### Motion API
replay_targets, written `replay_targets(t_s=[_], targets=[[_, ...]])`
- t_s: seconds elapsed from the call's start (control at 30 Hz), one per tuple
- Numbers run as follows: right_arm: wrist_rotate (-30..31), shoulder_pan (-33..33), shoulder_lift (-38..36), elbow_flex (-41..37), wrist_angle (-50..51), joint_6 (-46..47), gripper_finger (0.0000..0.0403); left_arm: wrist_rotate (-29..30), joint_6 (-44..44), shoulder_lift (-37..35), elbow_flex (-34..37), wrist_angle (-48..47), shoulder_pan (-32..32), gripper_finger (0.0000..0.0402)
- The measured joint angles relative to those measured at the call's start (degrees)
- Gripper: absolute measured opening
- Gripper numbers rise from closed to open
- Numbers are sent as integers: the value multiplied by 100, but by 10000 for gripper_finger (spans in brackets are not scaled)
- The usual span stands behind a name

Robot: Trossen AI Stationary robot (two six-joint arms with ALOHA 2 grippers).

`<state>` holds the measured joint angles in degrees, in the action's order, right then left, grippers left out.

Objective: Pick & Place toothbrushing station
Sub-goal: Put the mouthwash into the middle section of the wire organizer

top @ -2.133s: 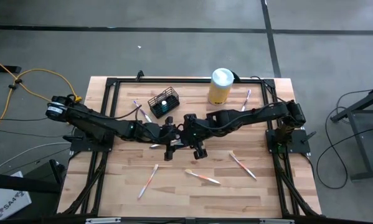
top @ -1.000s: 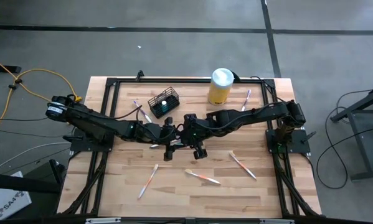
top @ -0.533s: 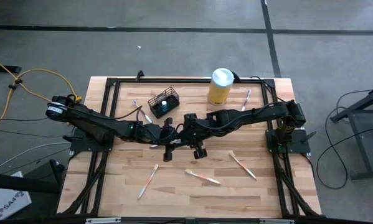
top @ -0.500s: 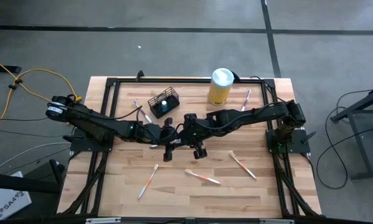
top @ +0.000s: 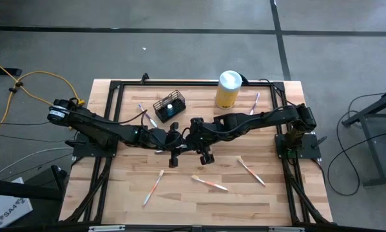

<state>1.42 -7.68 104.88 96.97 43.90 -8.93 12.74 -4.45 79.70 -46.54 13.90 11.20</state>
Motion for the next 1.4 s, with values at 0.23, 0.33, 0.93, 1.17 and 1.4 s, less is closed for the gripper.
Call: replay_targets(t_s=[0.23, 0.33, 0.93, 1.17, 1.4], targets=[[-29, -22, 0, 0, 17, 9, 187, 21, 11, 0, 0, -1, 0, 72], [80, -23, 0, 0, 20, 9, 198, 44, 9, 0, 0, -1, -2, 72], [779, -20, -223, -2, 400, 345, 203, -1, 206, 0, 0, 218, 1, 71], [921, -23, -528, -1, 852, 860, 203, -2, 483, 0, 0, 569, 58, 71], [910, -88, -619, -2, 1016, 1063, 204, 1, 839, 0, 0, 1057, 94, 71]])
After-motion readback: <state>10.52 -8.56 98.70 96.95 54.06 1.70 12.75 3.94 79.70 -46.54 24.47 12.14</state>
